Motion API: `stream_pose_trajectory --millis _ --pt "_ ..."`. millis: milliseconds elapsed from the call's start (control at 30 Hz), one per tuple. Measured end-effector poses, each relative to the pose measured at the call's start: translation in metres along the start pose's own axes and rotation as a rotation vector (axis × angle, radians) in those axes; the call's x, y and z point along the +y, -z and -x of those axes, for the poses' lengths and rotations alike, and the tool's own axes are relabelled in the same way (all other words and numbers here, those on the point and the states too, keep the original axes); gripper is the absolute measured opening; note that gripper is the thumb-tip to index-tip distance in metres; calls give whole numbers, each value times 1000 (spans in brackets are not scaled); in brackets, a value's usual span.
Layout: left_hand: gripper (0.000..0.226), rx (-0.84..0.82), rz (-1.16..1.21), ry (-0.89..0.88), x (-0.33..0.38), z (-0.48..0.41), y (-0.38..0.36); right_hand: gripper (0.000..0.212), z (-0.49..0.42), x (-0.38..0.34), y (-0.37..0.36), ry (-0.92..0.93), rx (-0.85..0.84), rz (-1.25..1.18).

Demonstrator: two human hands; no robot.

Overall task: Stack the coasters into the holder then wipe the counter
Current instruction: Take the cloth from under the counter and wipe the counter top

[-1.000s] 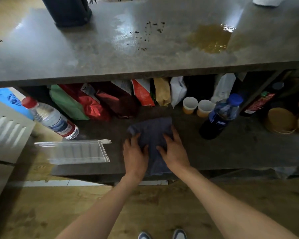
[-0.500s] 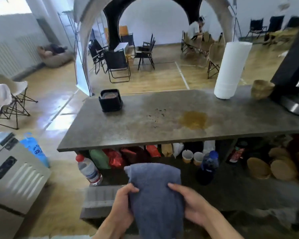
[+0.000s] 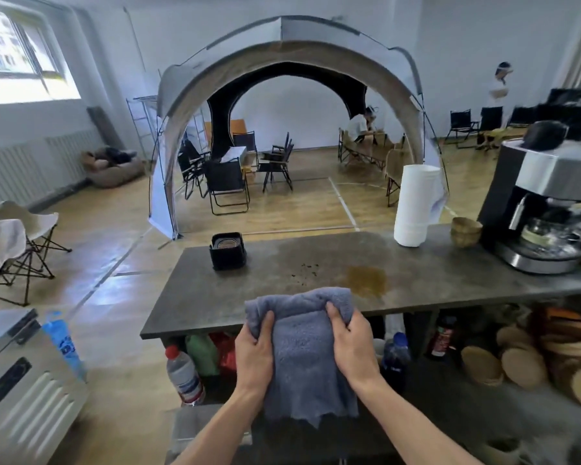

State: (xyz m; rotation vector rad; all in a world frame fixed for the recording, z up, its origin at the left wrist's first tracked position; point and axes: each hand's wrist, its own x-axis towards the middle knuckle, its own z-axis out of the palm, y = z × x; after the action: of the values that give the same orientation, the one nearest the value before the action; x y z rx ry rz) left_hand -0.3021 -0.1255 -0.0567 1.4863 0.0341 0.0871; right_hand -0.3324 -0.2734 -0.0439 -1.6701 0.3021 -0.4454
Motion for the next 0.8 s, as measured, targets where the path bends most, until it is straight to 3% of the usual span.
stream_pose_trajectory --millis 100,133,233,300,400,633,700,800 --pt "38 -61 3 -5 4 -7 -21 55 -19 -4 20 -46 51 31" --pt "33 -108 -9 -27 9 -12 -31 55 -28 -4 31 -51 64 35" --pt "12 -220 -137 -130 24 -33 -70 29 -67 -4 75 -61 145 20" --pt "32 -273 -248 -171 31 -48 -105 25 -98 -2 110 -100 177 12" --pt "71 -389 -429 -234 33 -70 -168 44 -145 3 165 -44 199 87" --pt "39 -522 -566 -299 13 -106 -314 41 -238 27 259 59 256 671" --pt "40 -566 -761 -337 -6 -109 -335 44 -253 46 271 -5 165 861" --pt "59 -510 -1257 -614 -36 -108 -351 47 -258 75 276 -15 79 1007"
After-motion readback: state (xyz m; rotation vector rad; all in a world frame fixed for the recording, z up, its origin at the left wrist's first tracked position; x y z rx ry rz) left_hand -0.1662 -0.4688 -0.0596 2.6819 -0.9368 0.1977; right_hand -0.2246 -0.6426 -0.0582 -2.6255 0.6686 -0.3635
